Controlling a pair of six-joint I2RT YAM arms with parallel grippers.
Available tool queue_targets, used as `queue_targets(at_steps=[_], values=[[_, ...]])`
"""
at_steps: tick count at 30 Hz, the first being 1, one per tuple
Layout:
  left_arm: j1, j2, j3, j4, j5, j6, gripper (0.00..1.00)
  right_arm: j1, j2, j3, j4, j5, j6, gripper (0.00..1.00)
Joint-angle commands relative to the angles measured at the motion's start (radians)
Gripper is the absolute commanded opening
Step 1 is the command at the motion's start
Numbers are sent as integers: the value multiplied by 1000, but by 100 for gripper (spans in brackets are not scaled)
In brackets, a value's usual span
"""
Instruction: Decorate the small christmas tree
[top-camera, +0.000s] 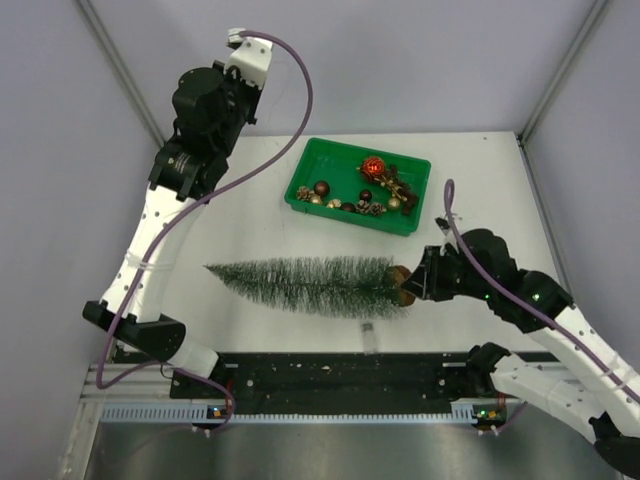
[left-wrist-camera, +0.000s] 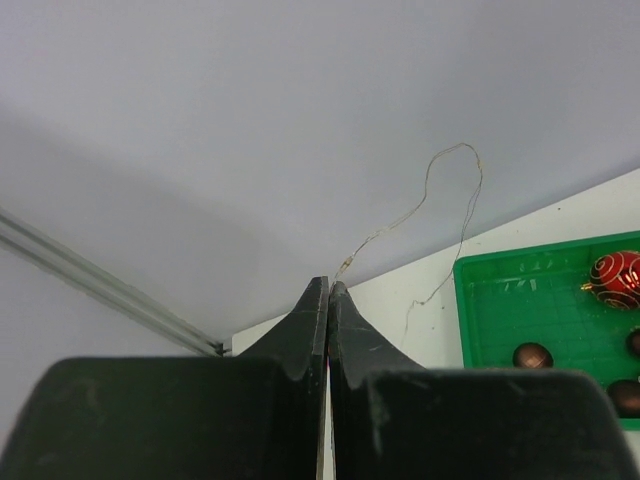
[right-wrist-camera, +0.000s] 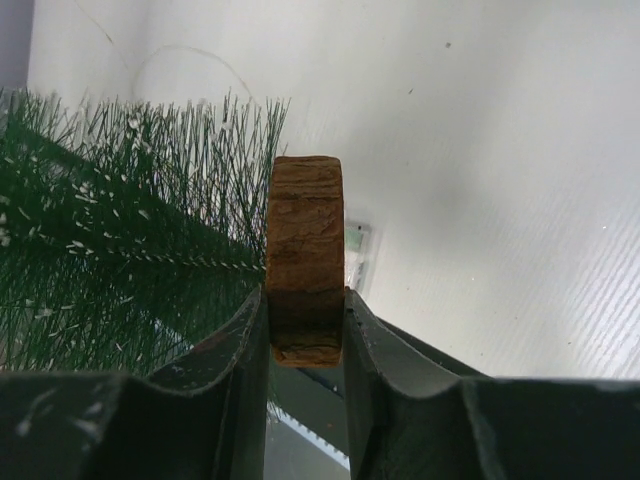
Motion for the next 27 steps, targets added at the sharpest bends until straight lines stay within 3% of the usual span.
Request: queue_targets(at_steps=[1, 5, 12, 18, 27], values=[[-22, 13, 62, 51, -3, 17, 0, 105, 69, -49, 157, 31, 9, 0], [-43, 25, 100, 53, -3, 23, 0, 218, 215, -72, 178, 201, 50, 0], [-85, 1, 163, 47, 38, 14, 1, 219, 354, -29, 161, 399, 72, 0], [-126, -30, 198, 50, 78, -9, 4, 229, 451, -3, 164, 401, 50, 0], [-148, -34, 195, 83, 77, 2, 4, 347, 500, -6, 152, 458, 185, 0]])
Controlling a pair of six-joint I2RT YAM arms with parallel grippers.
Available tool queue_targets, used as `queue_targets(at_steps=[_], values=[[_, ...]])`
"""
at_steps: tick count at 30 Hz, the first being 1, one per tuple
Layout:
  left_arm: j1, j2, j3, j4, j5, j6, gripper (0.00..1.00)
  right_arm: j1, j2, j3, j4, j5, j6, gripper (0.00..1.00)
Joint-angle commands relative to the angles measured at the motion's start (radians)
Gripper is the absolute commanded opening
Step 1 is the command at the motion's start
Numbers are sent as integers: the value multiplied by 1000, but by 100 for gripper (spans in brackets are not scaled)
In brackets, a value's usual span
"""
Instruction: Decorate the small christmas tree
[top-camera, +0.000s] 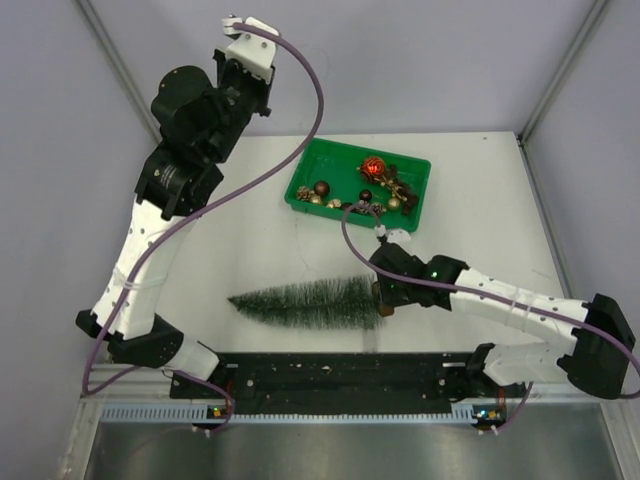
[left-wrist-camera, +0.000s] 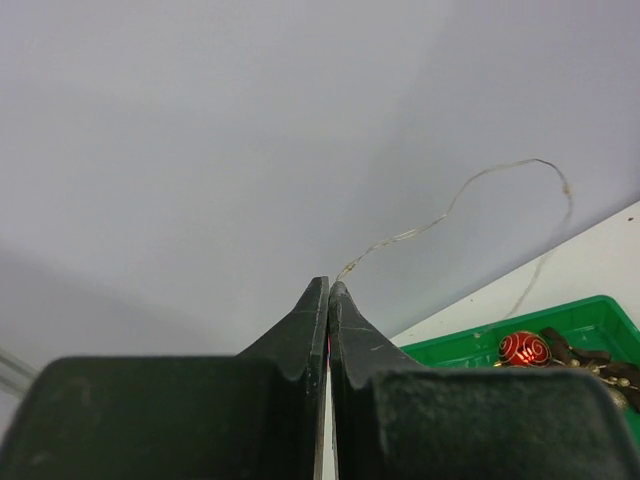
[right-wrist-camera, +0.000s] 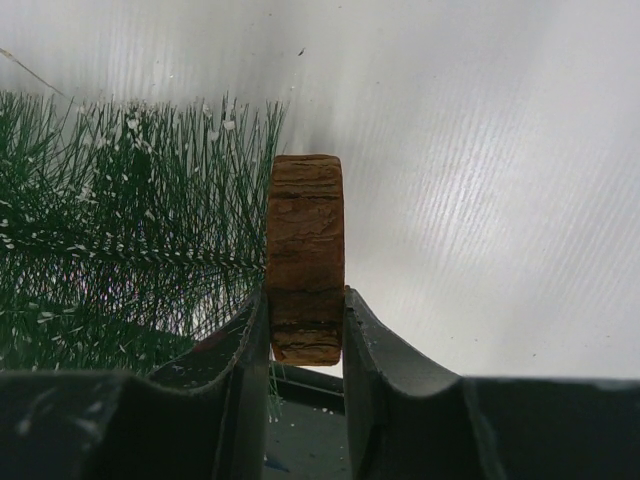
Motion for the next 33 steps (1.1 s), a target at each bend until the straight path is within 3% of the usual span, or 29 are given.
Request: queue_targets(at_steps=[1, 11, 21, 27, 33], values=[[-5, -17, 34, 89, 1, -2, 4, 76, 30, 45, 13, 71, 104, 0], [-25, -17, 101, 138, 3, -28, 3, 95, 153, 68, -1, 163, 207, 0], [-39, -149, 109, 63, 131, -143, 7, -67, 127, 4, 125, 192, 348, 0], [-39, -294, 48, -75, 323, -188, 9, -98, 9, -28, 147, 283, 471, 0], [-35, -458, -14, -316, 544, -203, 11, -172, -129, -97, 234, 335, 561, 0]])
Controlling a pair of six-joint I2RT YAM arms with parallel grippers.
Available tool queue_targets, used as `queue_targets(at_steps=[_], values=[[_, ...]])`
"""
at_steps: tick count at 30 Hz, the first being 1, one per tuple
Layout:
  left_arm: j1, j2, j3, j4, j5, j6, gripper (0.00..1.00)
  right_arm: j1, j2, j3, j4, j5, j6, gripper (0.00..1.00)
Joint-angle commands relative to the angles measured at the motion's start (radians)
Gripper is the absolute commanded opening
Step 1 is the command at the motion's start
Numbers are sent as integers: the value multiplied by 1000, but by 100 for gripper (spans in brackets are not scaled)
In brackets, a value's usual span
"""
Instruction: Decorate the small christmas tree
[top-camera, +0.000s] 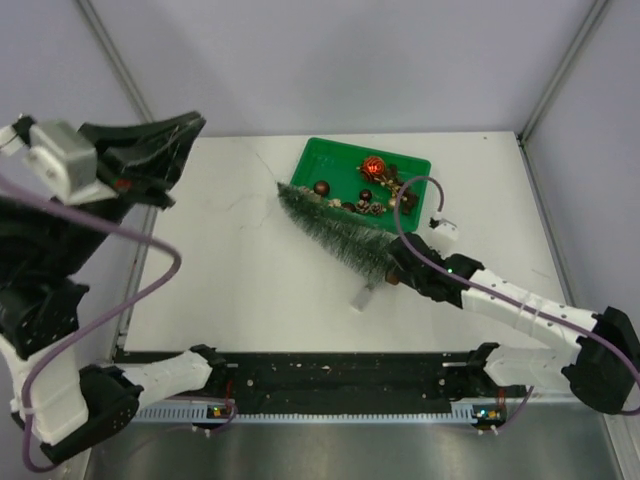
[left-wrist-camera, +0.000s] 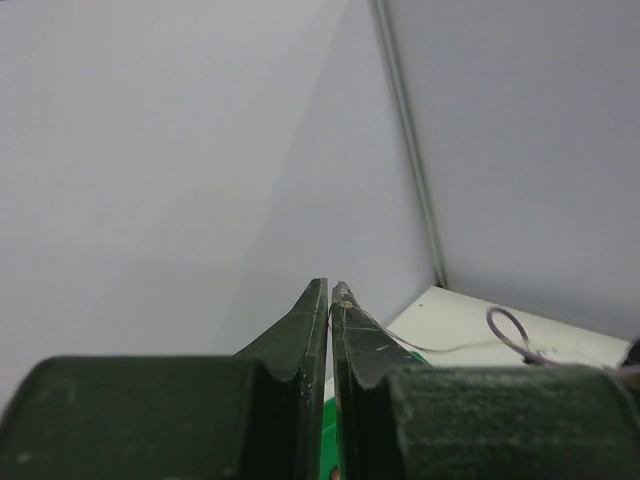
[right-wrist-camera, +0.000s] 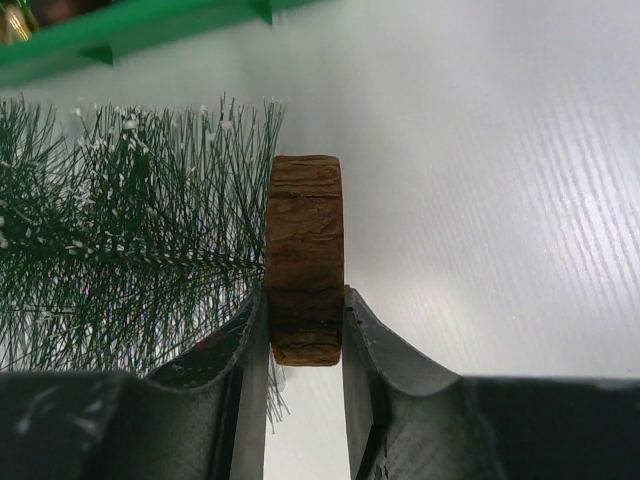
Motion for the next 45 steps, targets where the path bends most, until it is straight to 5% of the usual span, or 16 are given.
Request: queue_targets(at_steps=[1, 14, 19, 26, 31, 37, 45], values=[[-1, -95, -30, -226, 200, -23, 11, -66, -107, -21, 130, 97, 96, 0], [5, -123, 123, -435, 314, -11, 0, -170, -60, 107, 244, 183, 51, 0], [5, -158, 36, -527, 352, 40, 0, -218, -163, 90, 336, 223, -32, 0], [7, -244, -167, -624, 357, 135, 0, -461, -223, 186, 339, 114, -180, 0], [7, -221, -90, -726, 378, 186, 0, -616, -192, 206, 364, 2, -220, 0], [5, -173, 36, -876, 394, 216, 0, -629, -150, 81, 423, -45, -187, 0], [5, -245, -123, -902, 349, 255, 0, -629, -193, 97, 471, -30, -272, 0]])
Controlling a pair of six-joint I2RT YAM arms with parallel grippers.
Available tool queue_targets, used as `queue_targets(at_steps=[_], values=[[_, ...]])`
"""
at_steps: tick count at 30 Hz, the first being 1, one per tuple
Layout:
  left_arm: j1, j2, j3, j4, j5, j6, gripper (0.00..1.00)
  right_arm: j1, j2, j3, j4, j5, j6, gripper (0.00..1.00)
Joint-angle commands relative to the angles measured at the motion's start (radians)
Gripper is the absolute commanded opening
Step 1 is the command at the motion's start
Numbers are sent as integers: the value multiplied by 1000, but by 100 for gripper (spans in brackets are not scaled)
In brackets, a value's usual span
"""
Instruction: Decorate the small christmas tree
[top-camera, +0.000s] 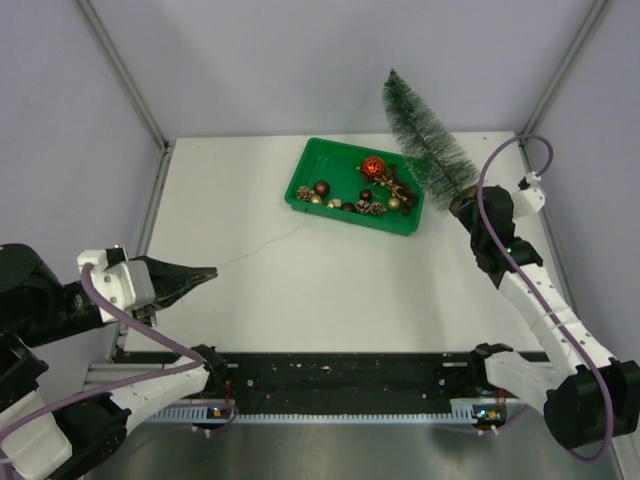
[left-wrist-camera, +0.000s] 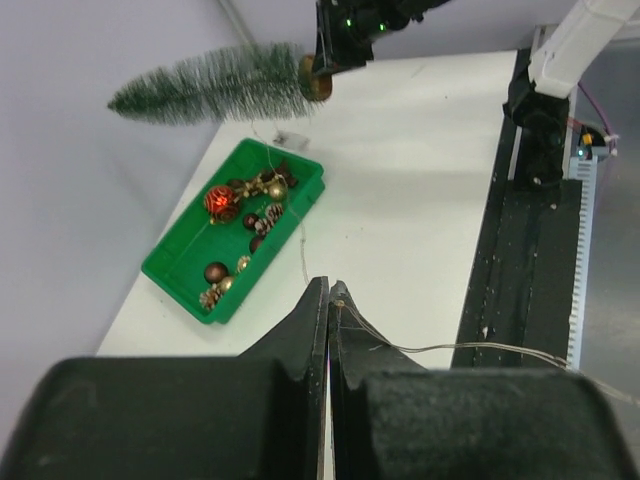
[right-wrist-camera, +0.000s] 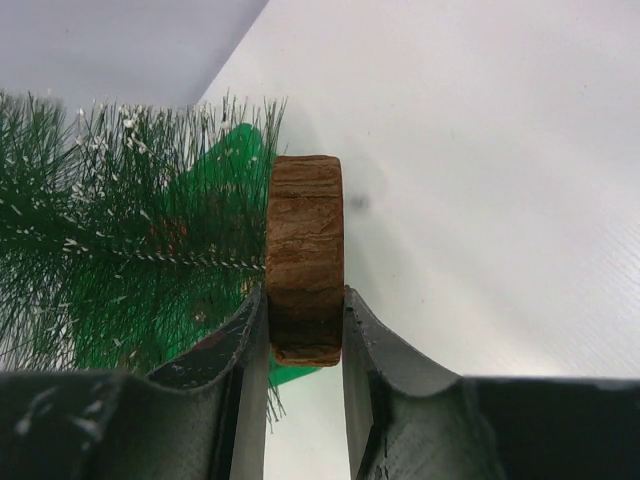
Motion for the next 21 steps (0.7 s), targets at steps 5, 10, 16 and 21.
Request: queue_targets(at_steps=[5, 10, 16, 21], values=[[0, -80, -212, -146, -24, 79, 0, -32, -25, 212, 84, 32, -129, 0], [2, -88, -254, -243, -54, 152, 0, -81, 27, 267, 87, 34, -189, 0], [2, -142, -349, -244, -111, 185, 0, -175, 78, 261, 106, -7, -192, 0], [0, -139, -352, -244, -113, 196, 0, -213, 111, 249, 117, -9, -197, 0]])
